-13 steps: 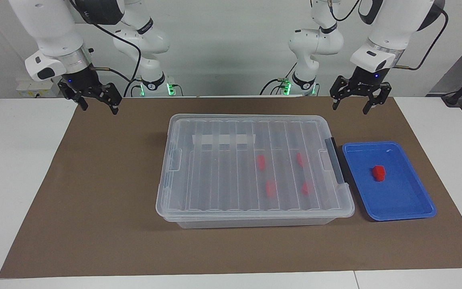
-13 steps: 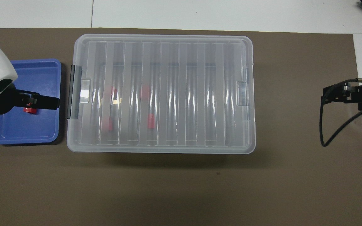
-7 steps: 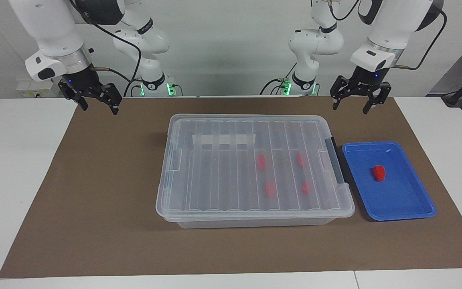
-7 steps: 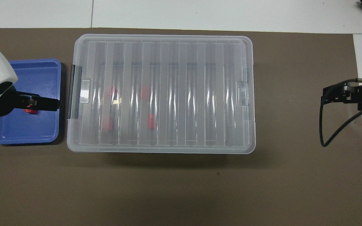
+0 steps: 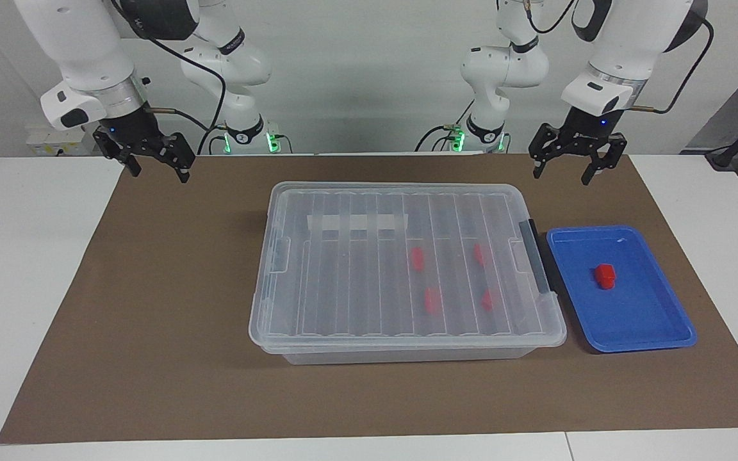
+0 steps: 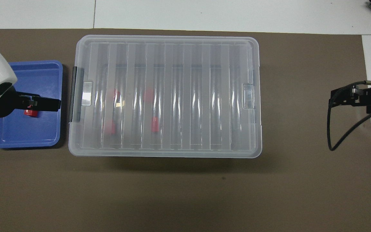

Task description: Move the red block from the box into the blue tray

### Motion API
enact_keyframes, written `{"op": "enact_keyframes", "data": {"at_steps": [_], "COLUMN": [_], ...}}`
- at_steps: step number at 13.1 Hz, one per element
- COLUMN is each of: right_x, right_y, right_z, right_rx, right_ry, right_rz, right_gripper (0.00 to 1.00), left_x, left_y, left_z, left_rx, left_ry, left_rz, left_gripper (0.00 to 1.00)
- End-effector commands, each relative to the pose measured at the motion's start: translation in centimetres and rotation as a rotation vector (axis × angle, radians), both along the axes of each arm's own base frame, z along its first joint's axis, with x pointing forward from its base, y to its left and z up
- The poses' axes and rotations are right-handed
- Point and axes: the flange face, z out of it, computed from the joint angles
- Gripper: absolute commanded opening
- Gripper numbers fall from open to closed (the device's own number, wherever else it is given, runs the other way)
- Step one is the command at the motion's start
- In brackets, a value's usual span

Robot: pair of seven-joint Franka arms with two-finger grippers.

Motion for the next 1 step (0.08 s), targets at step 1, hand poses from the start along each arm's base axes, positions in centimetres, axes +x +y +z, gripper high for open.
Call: {"op": "enact_keyframes", "data": {"at_steps": [1], "right_x": [-0.35], "right_y": [-0.11], "right_z": [-0.06], "right_rx": [0.018], "right_ry": [0.006], "right_rz": [0.025], "right_gripper": [1.0], "left_x": [0.77], "left_y": [0.05], "left_z": [-2.24], "left_rx": [0.023], "left_ry": [0.033], "left_rz": [0.002], "left_gripper": [1.0]}}
